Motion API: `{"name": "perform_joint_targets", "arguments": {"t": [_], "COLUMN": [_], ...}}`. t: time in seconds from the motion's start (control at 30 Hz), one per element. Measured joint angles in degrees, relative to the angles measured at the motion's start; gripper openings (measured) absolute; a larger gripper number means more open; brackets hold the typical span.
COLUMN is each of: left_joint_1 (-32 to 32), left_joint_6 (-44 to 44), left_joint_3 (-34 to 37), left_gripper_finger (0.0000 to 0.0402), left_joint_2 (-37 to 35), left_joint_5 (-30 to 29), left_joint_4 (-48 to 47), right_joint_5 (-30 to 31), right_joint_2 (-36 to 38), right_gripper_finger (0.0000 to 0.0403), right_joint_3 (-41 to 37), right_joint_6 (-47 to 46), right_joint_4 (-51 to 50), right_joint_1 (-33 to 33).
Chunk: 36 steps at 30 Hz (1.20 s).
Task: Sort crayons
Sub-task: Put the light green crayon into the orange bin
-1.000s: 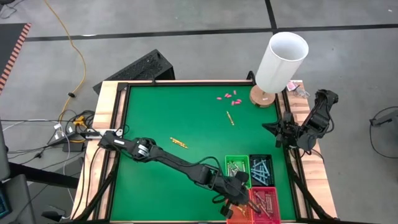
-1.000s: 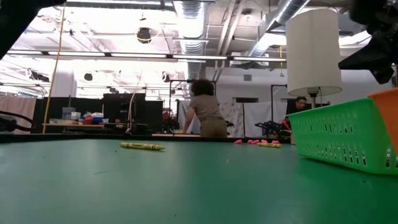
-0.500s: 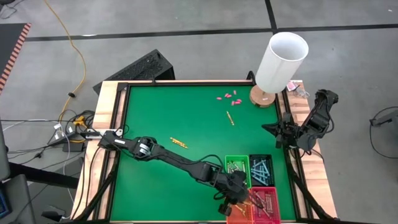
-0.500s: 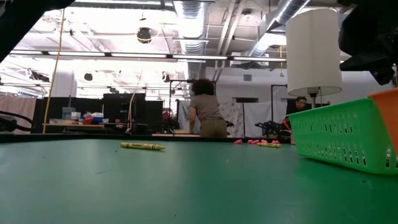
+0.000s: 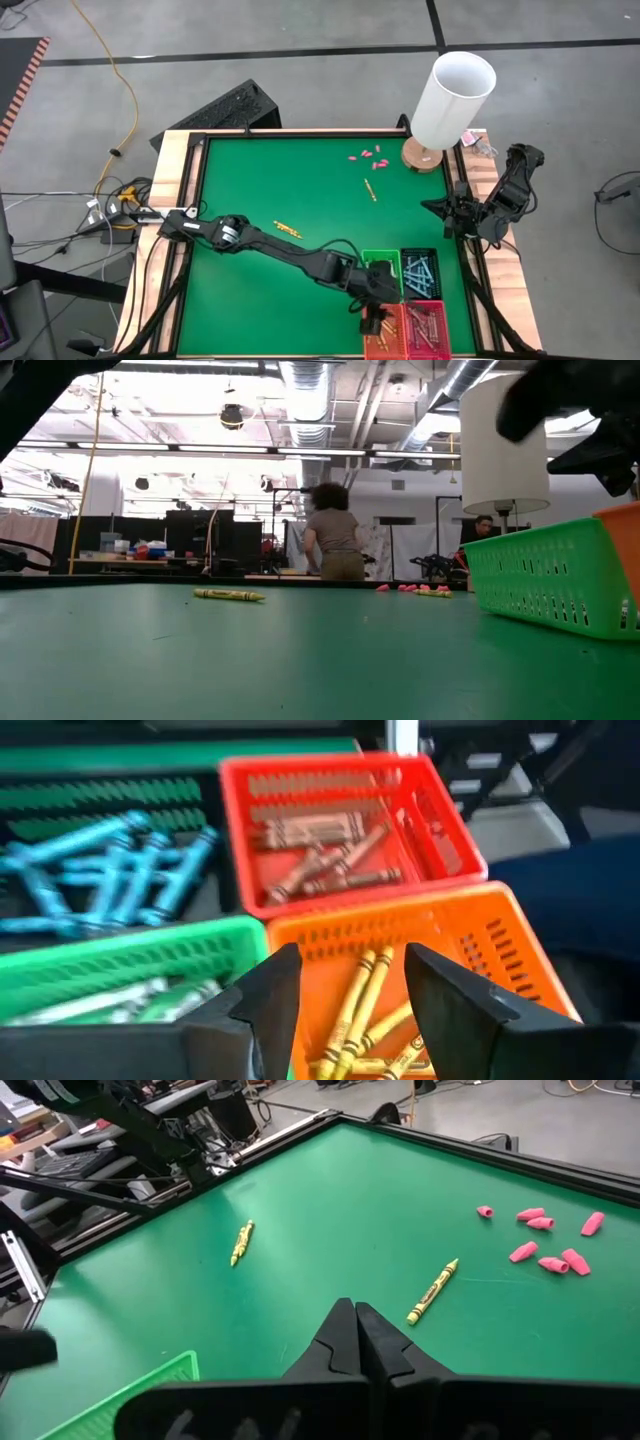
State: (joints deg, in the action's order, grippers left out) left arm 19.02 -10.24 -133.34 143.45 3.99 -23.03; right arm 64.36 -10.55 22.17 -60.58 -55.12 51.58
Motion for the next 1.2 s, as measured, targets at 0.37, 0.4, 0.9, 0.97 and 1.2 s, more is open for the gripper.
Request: {"name": "perform_joint_targets", "arguments": {"t": [0.37, 0.4, 0.9, 0.97, 1.2], "left_joint_1": [-2.04, -1.96, 1.05, 2.03, 3.57], "left_joint_6": [4.45, 4.66, 2.21, 0.25, -2.26], "left_joint_3": [-1.61, -1.59, -1.53, -1.55, -1.5], "left_gripper_finger": [0.0134, 0.0131, 0.0123, 0.0123, 0.0123], "left_joint_2": [-11.51, -12.28, -25.71, -26.88, -27.25], "left_joint_5": [-15.34, -17.26, -33.06, -36.31, -37.15], "left_joint_4": [-25.49, -28.51, -51.93, -54.7, -60.37], "right_joint_5": [0.06, 0.12, 0.17, 0.18, 0.15], "right_joint_2": [0.0, 0.02, 0.02, 0.02, 0.02], "right_gripper_finger": [0.0, 0.0, 0.0, 0.0, 0.0], "right_joint_3": [0.0, 0.0, 0.0, 0.0, 0.0], "right_joint_6": [0.09, 0.17, 0.42, 0.46, 0.61], "right_joint_4": [-0.19, -0.19, -0.19, -0.19, -0.19], "right_joint_1": [0.02, 0.02, 0.0, 0.01, 0.02]}}
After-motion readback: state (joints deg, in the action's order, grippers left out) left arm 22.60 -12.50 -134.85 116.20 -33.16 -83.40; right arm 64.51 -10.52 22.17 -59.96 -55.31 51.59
